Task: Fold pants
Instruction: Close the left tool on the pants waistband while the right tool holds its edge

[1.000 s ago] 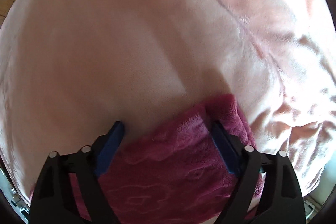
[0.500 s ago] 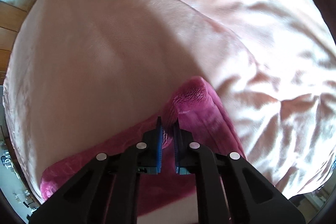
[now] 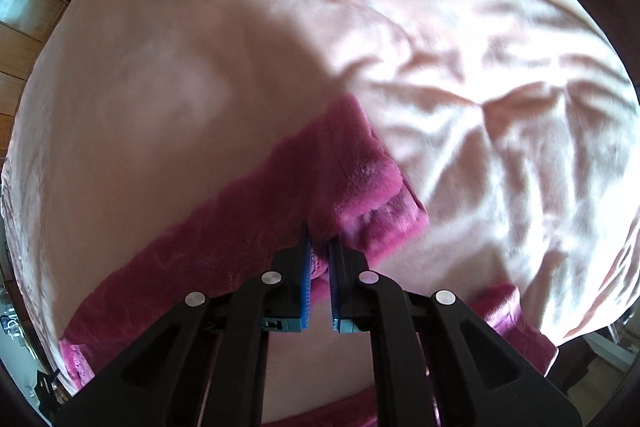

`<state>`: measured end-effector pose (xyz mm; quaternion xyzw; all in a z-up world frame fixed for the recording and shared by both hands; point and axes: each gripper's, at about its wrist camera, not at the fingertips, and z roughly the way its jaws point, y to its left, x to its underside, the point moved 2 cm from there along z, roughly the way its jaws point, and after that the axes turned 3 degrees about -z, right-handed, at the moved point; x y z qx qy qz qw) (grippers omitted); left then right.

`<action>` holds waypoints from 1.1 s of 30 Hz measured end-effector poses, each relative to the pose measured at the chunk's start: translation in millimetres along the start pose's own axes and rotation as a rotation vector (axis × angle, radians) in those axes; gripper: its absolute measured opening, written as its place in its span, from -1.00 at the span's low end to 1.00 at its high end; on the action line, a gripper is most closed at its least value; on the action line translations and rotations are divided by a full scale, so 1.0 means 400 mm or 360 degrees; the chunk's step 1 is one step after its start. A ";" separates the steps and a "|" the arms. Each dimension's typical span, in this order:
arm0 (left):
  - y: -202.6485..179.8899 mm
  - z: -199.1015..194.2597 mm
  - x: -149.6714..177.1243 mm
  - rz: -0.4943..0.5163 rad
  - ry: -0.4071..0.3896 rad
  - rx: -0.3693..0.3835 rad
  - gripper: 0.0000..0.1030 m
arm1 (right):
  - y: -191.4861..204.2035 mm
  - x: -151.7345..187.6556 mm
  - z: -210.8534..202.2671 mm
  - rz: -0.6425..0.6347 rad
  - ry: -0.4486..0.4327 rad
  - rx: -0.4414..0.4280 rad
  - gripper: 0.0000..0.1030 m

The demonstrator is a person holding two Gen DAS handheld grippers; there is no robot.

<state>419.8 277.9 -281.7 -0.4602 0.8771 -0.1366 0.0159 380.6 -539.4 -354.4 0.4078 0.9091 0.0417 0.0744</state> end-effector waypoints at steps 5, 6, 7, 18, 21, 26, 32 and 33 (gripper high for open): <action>-0.003 0.035 -0.063 -0.0074 -0.0008 -0.0008 0.84 | -0.008 -0.004 -0.003 0.0007 -0.0007 0.0005 -0.86; -0.007 0.045 -0.074 -0.0063 -0.0031 -0.0035 0.84 | -0.007 0.008 -0.007 0.0001 -0.0010 0.0014 -0.86; -0.019 0.051 -0.085 -0.0054 -0.0041 -0.0067 0.79 | -0.002 0.006 -0.004 -0.0005 -0.0014 0.0021 -0.86; 0.009 0.090 -0.083 -0.0046 -0.0001 -0.0084 -0.62 | 0.041 0.012 -0.037 -0.0029 -0.0099 0.0010 -0.86; 0.022 0.048 -0.079 0.0014 -0.0023 -0.0010 -0.76 | 0.033 0.001 -0.067 -0.0039 -0.0154 -0.0015 -0.86; 0.043 -0.027 -0.064 0.0076 -0.0029 0.0108 -0.80 | -0.005 0.031 -0.167 -0.0057 -0.0216 -0.0057 -0.87; 0.079 -0.105 -0.057 0.0077 0.0000 0.0240 -0.82 | -0.021 0.081 -0.271 -0.0072 -0.0294 -0.0107 -0.87; 0.087 -0.120 -0.049 0.0087 -0.0001 0.0257 -0.82 | -0.033 0.107 -0.296 -0.0074 -0.0305 -0.0113 -0.87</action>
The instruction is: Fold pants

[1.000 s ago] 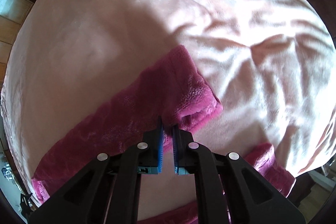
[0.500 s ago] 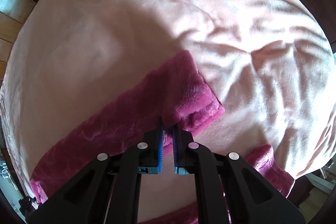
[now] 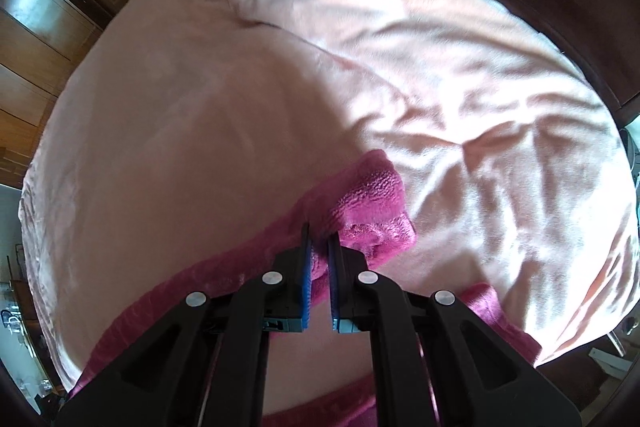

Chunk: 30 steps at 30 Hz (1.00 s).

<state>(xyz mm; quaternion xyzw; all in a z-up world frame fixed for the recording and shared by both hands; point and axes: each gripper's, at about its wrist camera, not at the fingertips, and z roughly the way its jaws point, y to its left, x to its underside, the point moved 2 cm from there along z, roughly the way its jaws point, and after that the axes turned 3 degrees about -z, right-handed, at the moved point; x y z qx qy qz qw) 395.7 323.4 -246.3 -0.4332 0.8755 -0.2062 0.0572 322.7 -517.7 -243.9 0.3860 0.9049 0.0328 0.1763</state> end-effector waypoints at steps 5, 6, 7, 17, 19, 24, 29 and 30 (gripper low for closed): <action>0.058 -0.084 0.025 0.0045 0.0010 0.0074 -0.82 | -0.061 0.067 -0.101 0.0018 -0.0041 -0.0016 -0.87; 0.066 -0.106 0.042 0.0055 0.0011 0.0083 -0.82 | -0.076 0.081 -0.110 0.0027 -0.0044 -0.0018 -0.87; 0.076 -0.121 0.053 0.0062 0.0012 0.0091 -0.83 | -0.091 0.100 -0.131 0.0037 -0.0047 -0.0019 -0.87; 0.237 -0.263 0.179 0.0171 0.0062 0.0103 -0.83 | -0.258 0.338 -0.252 0.0218 -0.0030 -0.0048 -0.87; 0.279 -0.285 0.198 0.0187 0.0077 0.0086 -0.83 | -0.287 0.376 -0.264 0.0248 -0.0022 -0.0031 -0.87; 0.418 -0.315 0.241 0.0197 0.0111 -0.0031 -0.83 | -0.386 0.481 -0.254 0.0349 0.0055 0.0075 -0.87; 0.533 -0.254 0.277 0.0237 0.0146 -0.0230 -0.83 | -0.456 0.561 -0.179 0.0366 0.0166 0.0240 -0.88; 0.549 -0.237 0.285 0.0257 0.0143 -0.0281 -0.83 | -0.465 0.573 -0.164 0.0367 0.0187 0.0266 -0.88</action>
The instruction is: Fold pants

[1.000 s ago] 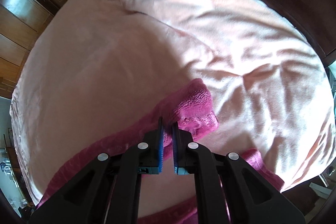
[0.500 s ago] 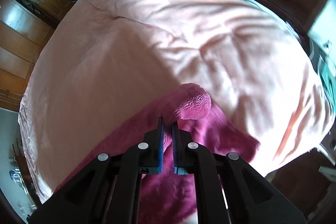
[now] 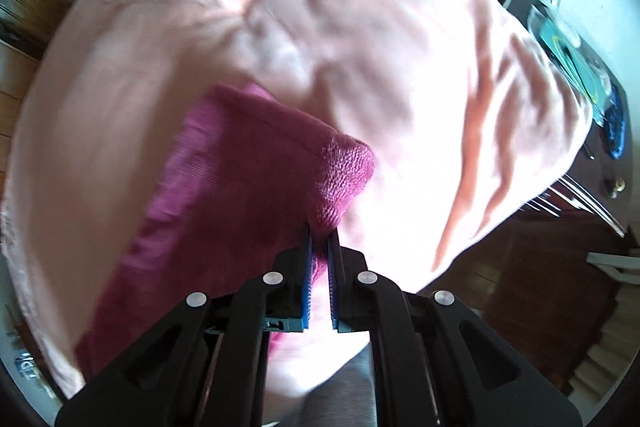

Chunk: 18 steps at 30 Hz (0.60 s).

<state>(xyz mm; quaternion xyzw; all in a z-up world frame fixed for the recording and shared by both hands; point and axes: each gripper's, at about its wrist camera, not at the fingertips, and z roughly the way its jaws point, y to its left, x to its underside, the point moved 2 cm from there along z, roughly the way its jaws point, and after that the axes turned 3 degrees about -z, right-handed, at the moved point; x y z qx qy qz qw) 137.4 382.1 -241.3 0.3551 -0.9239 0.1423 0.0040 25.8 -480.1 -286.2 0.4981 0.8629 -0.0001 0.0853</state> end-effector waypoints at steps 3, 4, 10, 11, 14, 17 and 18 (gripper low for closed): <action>0.038 0.062 0.027 0.0033 0.0024 -0.0122 -0.82 | -0.025 0.023 0.056 -0.0002 0.0060 0.0067 -0.88; 0.051 0.083 0.037 0.0041 0.0029 -0.0161 -0.82 | -0.030 0.026 0.066 -0.0002 0.0070 0.0077 -0.88; 0.089 0.117 0.072 0.0059 -0.0041 -0.0244 -0.80 | -0.054 0.018 0.129 -0.0014 0.0130 0.0049 -0.88; 0.089 0.121 0.080 0.0067 -0.0058 -0.0268 -0.77 | -0.053 0.010 0.135 -0.0030 0.0133 0.0013 -0.88; 0.090 0.155 0.110 0.0092 -0.0073 -0.0388 -0.73 | -0.057 -0.012 0.137 -0.0088 0.0127 -0.0120 -0.68; 0.094 0.177 0.146 0.0069 -0.0064 -0.0460 -0.42 | -0.077 -0.038 0.141 -0.0160 0.0137 -0.0179 -0.02; 0.092 0.178 0.160 0.0065 -0.0072 -0.0461 -0.20 | -0.089 -0.050 0.140 -0.0179 0.0118 -0.0177 0.06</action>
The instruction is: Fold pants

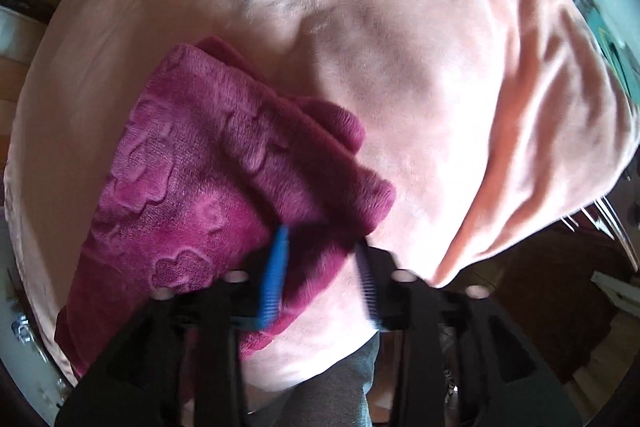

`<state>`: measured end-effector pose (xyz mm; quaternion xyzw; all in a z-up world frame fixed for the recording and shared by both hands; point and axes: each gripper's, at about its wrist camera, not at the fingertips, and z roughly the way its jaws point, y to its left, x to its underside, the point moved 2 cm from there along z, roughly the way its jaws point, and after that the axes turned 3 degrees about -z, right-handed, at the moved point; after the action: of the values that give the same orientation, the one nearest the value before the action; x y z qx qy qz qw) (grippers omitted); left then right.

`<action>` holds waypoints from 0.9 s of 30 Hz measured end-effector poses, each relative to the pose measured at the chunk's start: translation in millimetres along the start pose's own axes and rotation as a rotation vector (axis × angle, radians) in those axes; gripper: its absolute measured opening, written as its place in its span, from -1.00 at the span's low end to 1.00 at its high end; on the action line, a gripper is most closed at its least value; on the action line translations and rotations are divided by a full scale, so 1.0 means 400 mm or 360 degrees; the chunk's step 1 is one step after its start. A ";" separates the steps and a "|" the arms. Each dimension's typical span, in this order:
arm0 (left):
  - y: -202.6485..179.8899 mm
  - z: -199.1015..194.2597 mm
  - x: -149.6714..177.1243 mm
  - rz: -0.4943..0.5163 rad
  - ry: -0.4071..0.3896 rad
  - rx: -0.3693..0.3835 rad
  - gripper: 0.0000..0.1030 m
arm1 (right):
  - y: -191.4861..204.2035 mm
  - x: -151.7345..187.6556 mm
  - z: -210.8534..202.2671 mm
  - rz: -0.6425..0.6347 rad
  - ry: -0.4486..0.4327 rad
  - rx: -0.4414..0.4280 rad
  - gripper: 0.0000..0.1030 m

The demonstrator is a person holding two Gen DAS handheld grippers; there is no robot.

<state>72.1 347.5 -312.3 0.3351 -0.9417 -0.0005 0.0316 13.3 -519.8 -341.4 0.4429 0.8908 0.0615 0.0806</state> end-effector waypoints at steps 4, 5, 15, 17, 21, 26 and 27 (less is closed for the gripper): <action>-0.013 -0.024 0.055 -0.0001 -0.0064 0.0011 0.01 | -0.027 -0.055 -0.028 -0.0134 -0.0061 0.0017 0.14; -0.018 -0.032 0.074 -0.0004 -0.0075 0.0011 0.02 | -0.021 -0.070 -0.033 -0.0201 -0.0075 0.0003 0.14; -0.141 -0.098 0.206 -0.0022 -0.0151 0.0012 0.11 | 0.141 -0.149 0.065 -0.0960 0.0022 0.0038 0.28; -0.162 -0.103 0.237 -0.0028 -0.0157 0.0024 0.11 | 0.143 -0.165 0.099 -0.1006 0.0072 0.0029 0.29; -0.208 -0.115 0.281 -0.0023 -0.0173 0.0025 0.11 | 0.140 -0.181 0.131 -0.1009 0.0139 -0.0045 0.28; -0.256 -0.125 0.302 -0.0022 -0.0195 0.0023 0.12 | 0.125 -0.197 0.132 -0.1002 0.0257 -0.0167 -0.26; -0.264 -0.124 0.301 -0.0020 -0.0203 0.0018 0.12 | 0.121 -0.196 0.127 -0.1007 0.0268 -0.0177 -0.33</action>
<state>48.4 190.6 -258.0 0.3403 -0.9397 -0.0167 -0.0305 107.5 -551.3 -375.4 0.1326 0.9830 0.1185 0.0458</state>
